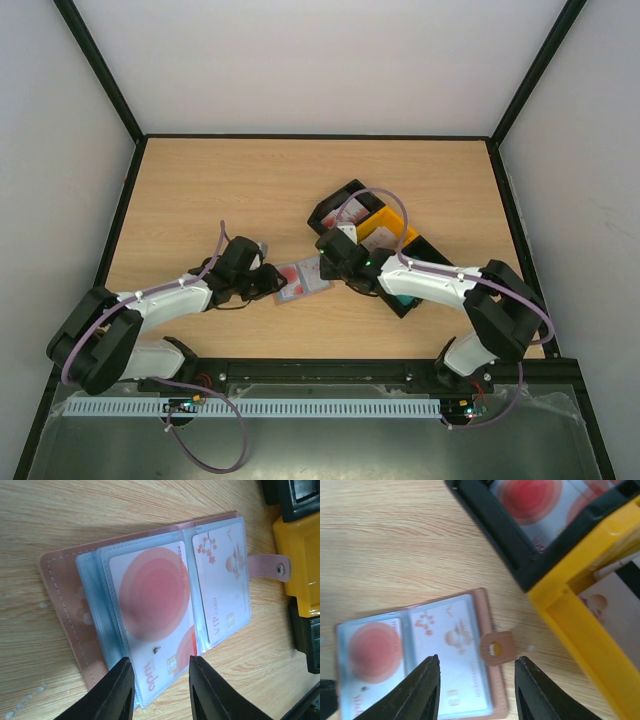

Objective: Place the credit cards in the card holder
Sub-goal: Close the card holder at the center of the board.

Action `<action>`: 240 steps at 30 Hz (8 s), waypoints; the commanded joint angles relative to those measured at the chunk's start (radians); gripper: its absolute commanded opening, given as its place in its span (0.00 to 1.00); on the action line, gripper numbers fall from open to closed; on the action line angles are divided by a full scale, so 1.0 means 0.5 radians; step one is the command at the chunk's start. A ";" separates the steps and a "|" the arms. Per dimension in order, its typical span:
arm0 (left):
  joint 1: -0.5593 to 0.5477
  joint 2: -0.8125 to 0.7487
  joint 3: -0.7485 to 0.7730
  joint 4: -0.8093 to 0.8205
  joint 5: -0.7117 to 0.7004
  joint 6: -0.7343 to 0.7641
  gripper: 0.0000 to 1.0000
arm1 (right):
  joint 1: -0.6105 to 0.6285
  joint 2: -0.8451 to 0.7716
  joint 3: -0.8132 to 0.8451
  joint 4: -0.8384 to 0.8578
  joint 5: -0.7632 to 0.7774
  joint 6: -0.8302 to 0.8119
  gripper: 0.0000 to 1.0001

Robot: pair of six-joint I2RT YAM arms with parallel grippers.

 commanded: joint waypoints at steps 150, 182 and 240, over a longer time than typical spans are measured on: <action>0.108 0.307 0.040 0.065 -0.015 0.100 0.29 | -0.134 0.425 -0.093 0.223 -0.992 -0.360 0.51; 0.111 -0.084 0.010 -0.012 -0.122 0.201 0.28 | -0.238 0.372 -0.156 0.601 -1.087 -0.059 0.02; 0.543 -0.939 0.501 -0.995 -0.170 0.357 1.00 | 0.477 0.080 0.295 -0.182 0.218 0.173 0.58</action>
